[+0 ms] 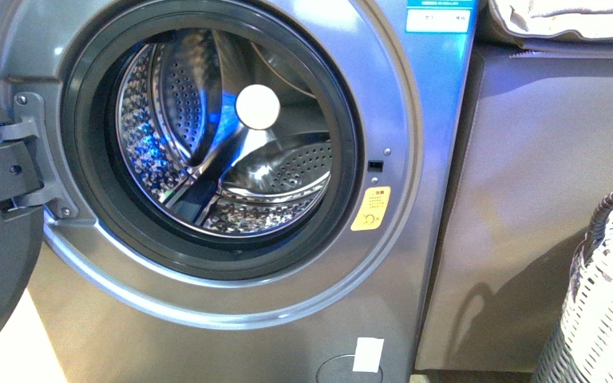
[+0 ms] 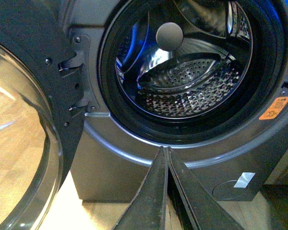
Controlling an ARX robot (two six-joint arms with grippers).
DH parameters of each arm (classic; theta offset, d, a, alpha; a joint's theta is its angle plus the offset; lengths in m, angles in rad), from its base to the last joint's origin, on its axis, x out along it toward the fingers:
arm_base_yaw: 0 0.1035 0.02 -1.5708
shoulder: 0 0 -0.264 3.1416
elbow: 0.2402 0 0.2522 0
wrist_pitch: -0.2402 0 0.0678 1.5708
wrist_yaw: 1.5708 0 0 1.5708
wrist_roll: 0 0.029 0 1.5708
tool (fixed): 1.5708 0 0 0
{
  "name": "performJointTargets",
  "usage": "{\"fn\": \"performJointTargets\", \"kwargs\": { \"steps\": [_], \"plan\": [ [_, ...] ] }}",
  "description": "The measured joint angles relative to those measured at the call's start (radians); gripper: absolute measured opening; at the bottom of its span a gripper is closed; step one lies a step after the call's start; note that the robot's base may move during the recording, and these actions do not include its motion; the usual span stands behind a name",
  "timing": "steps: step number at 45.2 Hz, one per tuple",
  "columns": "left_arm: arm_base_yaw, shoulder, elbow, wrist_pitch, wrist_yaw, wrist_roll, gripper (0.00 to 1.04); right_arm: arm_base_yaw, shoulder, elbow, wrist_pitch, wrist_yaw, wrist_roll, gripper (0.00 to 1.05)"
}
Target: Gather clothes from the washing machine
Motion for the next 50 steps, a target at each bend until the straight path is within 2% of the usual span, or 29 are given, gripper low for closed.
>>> {"fn": "performJointTargets", "kwargs": {
  "steps": [3, 7, 11, 17, 20, 22, 24, 27, 29, 32, 41, 43, 45, 48, 50],
  "plan": [
    [0.059, -0.029, -0.025, 0.0, 0.082, 0.0, 0.04, 0.011, -0.069, -0.009, 0.013, -0.009, 0.024, 0.85],
    [0.1, -0.068, -0.056, -0.003, 0.098, 0.0, 0.04, 0.036, -0.192, -0.036, 0.097, -0.013, 0.068, 0.99],
    [0.107, -0.103, -0.08, -0.012, 0.101, 0.0, 0.04, 0.081, -0.36, -0.069, 0.185, -0.016, 0.114, 0.97],
    [0.107, -0.156, -0.112, -0.036, 0.104, 0.0, 0.04, 0.175, -0.606, -0.123, 0.216, -0.005, 0.192, 0.97],
    [0.107, -0.189, -0.126, -0.053, 0.104, 0.0, 0.04, 0.231, -0.729, -0.178, 0.206, 0.034, 0.207, 0.97],
    [0.107, -0.207, -0.134, -0.064, 0.104, 0.0, 0.04, 0.303, -0.866, -0.172, -0.071, 0.204, 0.136, 0.87],
    [0.107, -0.225, -0.141, -0.076, 0.104, 0.0, 0.04, 0.362, -1.003, -0.205, -0.323, 0.318, 0.071, 0.75],
    [0.107, -0.246, -0.148, -0.09, 0.104, 0.0, 0.04, 0.409, -1.096, -0.263, -0.459, 0.37, 0.033, 0.64],
    [0.107, -0.257, -0.151, -0.097, 0.104, 0.0, 0.04, 0.447, -1.121, -0.293, -0.473, 0.417, 0.022, 0.57],
    [0.107, -0.272, -0.155, -0.108, 0.104, 0.0, 0.04, 0.475, -1.14, -0.33, -0.472, 0.434, 0.011, 0.46],
    [0.107, -0.323, -0.185, -0.118, 0.104, -0.001, 0.04, 0.486, -1.214, -0.417, -0.462, 0.437, -0.004, 0.13],
    [0.107, -0.339, -0.185, -0.131, 0.104, -0.001, 0.04, 0.486, -1.237, -0.441, -0.462, 0.439, -0.005, 0.02],
    [0.107, -0.347, -0.185, -0.141, 0.104, -0.001, 0.04, 0.486, -1.249, -0.454, -0.462, 0.44, -0.007, 0.02],
    [0.107, -0.46, -0.185, -0.291, 0.104, -0.001, 0.04, 0.486, -1.276, -0.478, -0.463, 0.439, -0.007, 0.02],
    [0.107, -0.505, -0.185, -0.312, 0.104, -0.001, 0.04, 0.486, -1.297, -0.494, -0.467, 0.44, -0.007, 0.02]
  ]
}}
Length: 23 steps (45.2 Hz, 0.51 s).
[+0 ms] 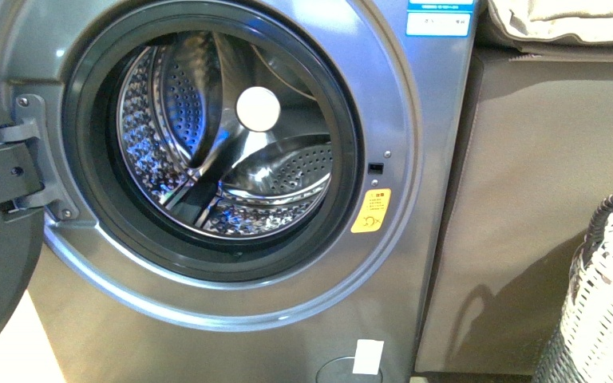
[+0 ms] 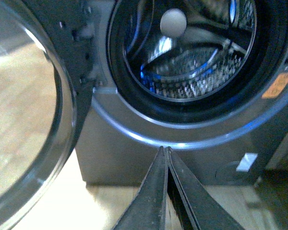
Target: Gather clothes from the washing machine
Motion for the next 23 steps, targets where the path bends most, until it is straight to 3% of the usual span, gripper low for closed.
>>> {"fn": "performJointTargets", "kwargs": {
  "steps": [23],
  "plan": [
    [0.0, -0.01, 0.0, -0.004, 0.0, 0.0, 0.04, 0.0, -0.146, -0.072, -0.07, 0.0, 0.0, 0.02]
  ]
}}
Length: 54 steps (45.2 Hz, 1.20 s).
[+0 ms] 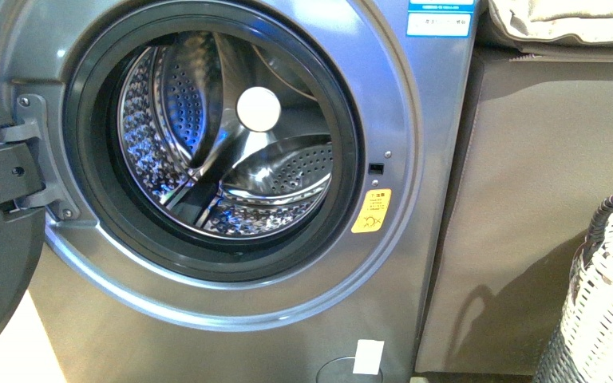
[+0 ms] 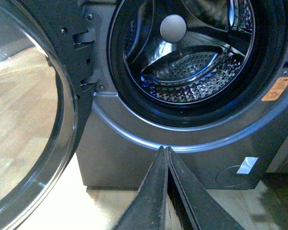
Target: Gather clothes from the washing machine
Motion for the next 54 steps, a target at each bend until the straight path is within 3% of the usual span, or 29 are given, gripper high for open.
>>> {"fn": "performJointTargets", "kwargs": {
  "steps": [12, 18, 35, 50, 54],
  "plan": [
    [0.0, 0.0, 0.0, 0.0, 0.0, 0.0, 0.04, 0.0, -0.074, -0.042, -0.027, 0.0, 0.0, 0.02],
    [0.0, 0.0, 0.0, 0.0, 0.0, 0.0, 0.04, 0.0, -0.216, -0.041, -0.192, 0.0, 0.0, 0.02],
    [0.0, 0.0, 0.0, 0.0, 0.0, 0.0, 0.04, 0.0, -0.245, -0.041, -0.201, 0.0, -0.002, 0.03],
    [0.0, 0.0, 0.0, 0.0, 0.0, -0.001, 0.59, 0.0, -0.245, -0.041, -0.201, 0.0, -0.002, 0.6],
    [0.0, 0.0, 0.0, 0.0, 0.0, -0.001, 0.78, 0.0, -0.245, -0.041, -0.201, 0.0, -0.002, 0.79]
  ]
}}
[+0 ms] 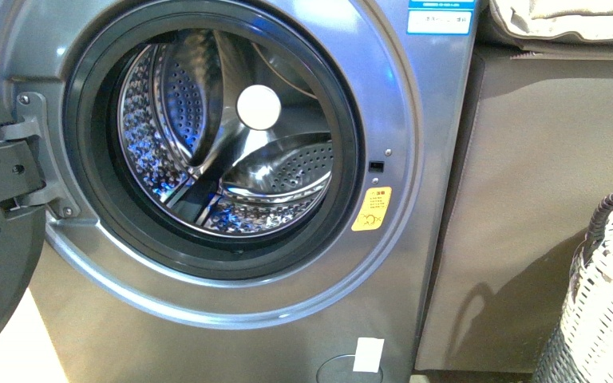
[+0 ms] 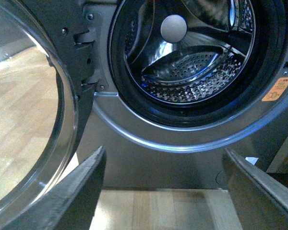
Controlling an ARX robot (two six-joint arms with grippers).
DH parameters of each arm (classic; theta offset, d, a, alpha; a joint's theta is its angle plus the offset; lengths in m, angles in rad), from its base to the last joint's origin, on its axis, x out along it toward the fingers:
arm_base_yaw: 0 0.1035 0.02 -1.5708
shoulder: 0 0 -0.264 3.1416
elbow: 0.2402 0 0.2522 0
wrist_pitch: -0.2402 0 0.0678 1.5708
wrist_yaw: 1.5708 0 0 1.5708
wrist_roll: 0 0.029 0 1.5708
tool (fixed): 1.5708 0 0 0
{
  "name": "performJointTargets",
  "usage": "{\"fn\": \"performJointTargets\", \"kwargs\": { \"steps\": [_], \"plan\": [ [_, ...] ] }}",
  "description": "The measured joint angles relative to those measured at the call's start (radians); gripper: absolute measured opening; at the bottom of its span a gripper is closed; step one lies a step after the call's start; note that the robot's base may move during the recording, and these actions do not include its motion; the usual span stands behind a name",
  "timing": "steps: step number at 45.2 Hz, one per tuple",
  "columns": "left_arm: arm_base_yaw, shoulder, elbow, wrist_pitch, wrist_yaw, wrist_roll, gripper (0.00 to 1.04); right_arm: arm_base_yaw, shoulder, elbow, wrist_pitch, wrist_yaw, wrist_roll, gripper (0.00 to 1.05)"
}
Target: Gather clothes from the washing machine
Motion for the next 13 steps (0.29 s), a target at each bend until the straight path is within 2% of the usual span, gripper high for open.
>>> {"fn": "performJointTargets", "kwargs": {
  "steps": [4, 5, 13],
  "plan": [
    [0.0, 0.0, 0.0, 0.0, 0.0, 0.0, 0.98, 0.0, 0.0, 0.0, 0.0, 0.0, 0.0, 0.98],
    [0.0, 0.0, 0.0, 0.0, 0.0, 0.0, 1.0, 0.0, 0.0, 0.0, 0.0, 0.0, 0.001, 0.99],
    [0.0, 0.0, 0.0, 0.0, 0.0, 0.0, 0.98, 0.0, 0.0, 0.0, 0.0, 0.0, 0.0, 0.97]
  ]
}}
